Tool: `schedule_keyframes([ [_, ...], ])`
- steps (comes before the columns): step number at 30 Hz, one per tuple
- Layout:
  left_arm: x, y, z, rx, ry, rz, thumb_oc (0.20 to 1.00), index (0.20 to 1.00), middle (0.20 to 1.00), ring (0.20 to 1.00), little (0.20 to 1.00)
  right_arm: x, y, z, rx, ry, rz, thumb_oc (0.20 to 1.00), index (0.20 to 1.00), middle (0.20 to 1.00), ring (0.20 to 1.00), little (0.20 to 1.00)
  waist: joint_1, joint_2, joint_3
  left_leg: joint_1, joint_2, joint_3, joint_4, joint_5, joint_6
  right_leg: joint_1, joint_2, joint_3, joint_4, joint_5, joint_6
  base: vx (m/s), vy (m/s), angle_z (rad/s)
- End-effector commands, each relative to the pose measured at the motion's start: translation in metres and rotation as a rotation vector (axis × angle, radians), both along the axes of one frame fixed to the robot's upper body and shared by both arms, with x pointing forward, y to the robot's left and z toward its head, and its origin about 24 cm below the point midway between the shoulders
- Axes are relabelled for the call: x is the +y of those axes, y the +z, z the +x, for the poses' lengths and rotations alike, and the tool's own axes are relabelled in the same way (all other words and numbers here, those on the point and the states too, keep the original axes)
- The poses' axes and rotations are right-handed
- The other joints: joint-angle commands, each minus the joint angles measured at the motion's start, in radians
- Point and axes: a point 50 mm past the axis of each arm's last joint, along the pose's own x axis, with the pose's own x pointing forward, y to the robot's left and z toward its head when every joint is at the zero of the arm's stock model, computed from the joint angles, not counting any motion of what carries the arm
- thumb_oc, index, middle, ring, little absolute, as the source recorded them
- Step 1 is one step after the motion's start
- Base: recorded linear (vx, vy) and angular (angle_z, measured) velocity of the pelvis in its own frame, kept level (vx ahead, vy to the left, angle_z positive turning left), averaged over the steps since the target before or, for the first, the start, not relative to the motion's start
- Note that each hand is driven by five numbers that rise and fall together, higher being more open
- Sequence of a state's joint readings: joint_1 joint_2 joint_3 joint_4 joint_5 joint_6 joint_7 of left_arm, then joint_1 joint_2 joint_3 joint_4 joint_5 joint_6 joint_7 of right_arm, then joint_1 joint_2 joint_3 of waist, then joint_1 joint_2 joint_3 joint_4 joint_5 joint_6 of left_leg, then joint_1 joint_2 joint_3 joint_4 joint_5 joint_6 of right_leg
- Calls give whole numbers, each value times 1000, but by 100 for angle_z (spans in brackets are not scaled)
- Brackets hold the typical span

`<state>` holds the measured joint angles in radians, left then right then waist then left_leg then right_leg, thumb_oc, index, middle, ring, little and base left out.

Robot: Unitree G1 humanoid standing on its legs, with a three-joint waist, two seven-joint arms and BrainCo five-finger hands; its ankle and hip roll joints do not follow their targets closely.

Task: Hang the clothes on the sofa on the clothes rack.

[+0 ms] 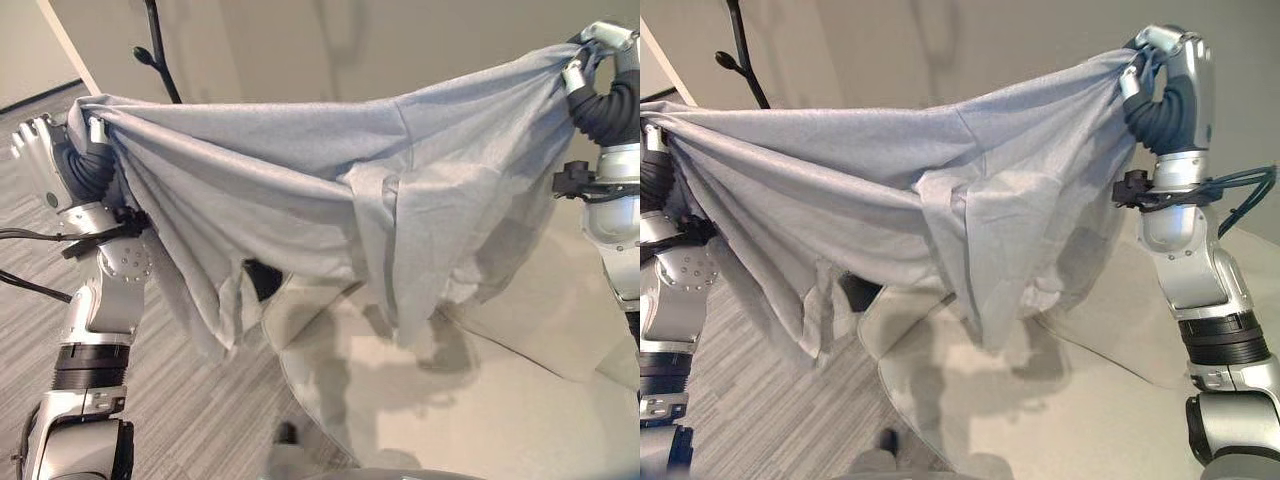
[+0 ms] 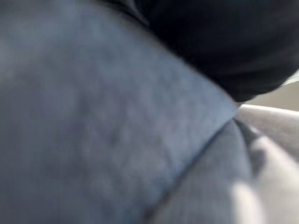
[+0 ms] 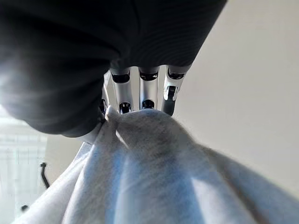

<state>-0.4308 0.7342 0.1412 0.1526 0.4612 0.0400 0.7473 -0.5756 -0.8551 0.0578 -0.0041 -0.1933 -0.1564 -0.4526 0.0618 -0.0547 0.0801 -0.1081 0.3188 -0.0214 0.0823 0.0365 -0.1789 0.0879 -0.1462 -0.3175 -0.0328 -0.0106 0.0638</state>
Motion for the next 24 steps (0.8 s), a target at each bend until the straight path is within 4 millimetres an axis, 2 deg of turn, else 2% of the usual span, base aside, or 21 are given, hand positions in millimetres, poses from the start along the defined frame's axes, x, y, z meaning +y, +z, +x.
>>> schedule_keyframes([
  [1,-3,40,-2,-159,16,54,200,200,200,200,200,-1,26,-4,-103,-10,3,200,200,200,200,200,28,7,-65,47,9,-1,-161,112,-15,-57,-15,73,-41,18,115,134,549,28],
  [3,-8,44,1,-156,-1,75,200,200,200,200,200,-6,24,-4,-104,-34,15,200,200,200,200,200,25,25,-67,48,-11,-3,-162,62,-29,-50,-51,62,-45,36,138,79,532,2],
  [5,-13,47,5,-152,-19,84,200,200,200,200,200,-9,20,-4,-98,-57,26,200,200,200,200,200,24,19,-69,40,-54,5,-148,17,-15,-61,-107,55,-40,65,159,57,554,34],
  [6,-15,50,7,-145,-20,100,200,200,200,200,200,-11,12,-3,-88,-84,42,200,200,200,200,200,23,6,-70,52,-107,20,-162,-25,10,-76,-164,45,-33,116,180,62,595,53],
  [7,-17,57,8,-159,-19,117,200,200,200,200,200,-11,11,-4,-97,-91,52,200,200,200,200,200,26,-15,-63,51,-141,32,-164,-34,29,-96,-198,48,-28,146,193,4,705,32],
  [8,-21,66,9,-177,-20,140,200,200,200,200,200,-6,10,-1,-113,-86,79,200,200,200,200,200,33,-30,-49,50,-173,64,-169,-50,48,-134,-236,28,-12,226,198,-69,700,8],
  [9,-25,75,7,-199,-18,175,200,200,200,200,200,-3,13,-1,-135,-84,97,200,200,200,200,200,37,-41,-36,48,-203,100,-168,-55,75,-151,-219,30,30,191,184,-73,664,-35],
  [11,-30,75,10,-198,-42,173,200,200,200,200,200,-3,17,-2,-149,-75,91,200,200,200,200,200,28,-49,-29,44,-236,97,-166,-52,96,-158,-144,88,79,116,155,-27,332,-23],
  [12,-31,76,11,-200,-43,173,200,200,200,200,200,-3,17,-2,-151,-76,91,200,200,200,200,200,31,-50,-28,40,-236,99,-168,-44,96,-167,-144,91,87,115,151,38,237,14],
  [13,-35,73,14,-182,-67,170,200,200,200,200,200,-4,19,-4,-152,-76,71,200,200,200,200,200,22,-57,-34,40,-265,94,-168,-49,111,-152,-48,133,110,26,123,56,195,5],
  [14,-37,69,17,-172,-78,157,200,200,200,200,200,-6,19,-6,-153,-78,62,200,200,200,200,200,17,-62,-34,43,-280,88,-169,-48,116,-150,-3,155,120,-1,110,81,231,-9],
  [17,-39,61,20,-148,-93,131,200,200,200,200,200,-11,19,-9,-153,-90,52,200,200,200,200,200,7,-70,-39,52,-310,78,-170,-42,124,-152,84,199,108,-20,81,65,70,31],
  [19,-37,57,20,-139,-86,121,200,200,200,200,200,-11,20,-9,-158,-90,58,200,200,200,200,200,14,-75,-40,60,-321,79,-170,-48,128,-135,97,193,61,-8,74,48,-17,16],
  [24,-34,43,18,-101,-88,95,200,200,200,200,200,-11,17,-8,-131,-84,49,200,200,200,200,200,6,-65,-50,98,-324,76,-168,-63,131,-99,116,235,-10,26,72,91,-26,3],
])
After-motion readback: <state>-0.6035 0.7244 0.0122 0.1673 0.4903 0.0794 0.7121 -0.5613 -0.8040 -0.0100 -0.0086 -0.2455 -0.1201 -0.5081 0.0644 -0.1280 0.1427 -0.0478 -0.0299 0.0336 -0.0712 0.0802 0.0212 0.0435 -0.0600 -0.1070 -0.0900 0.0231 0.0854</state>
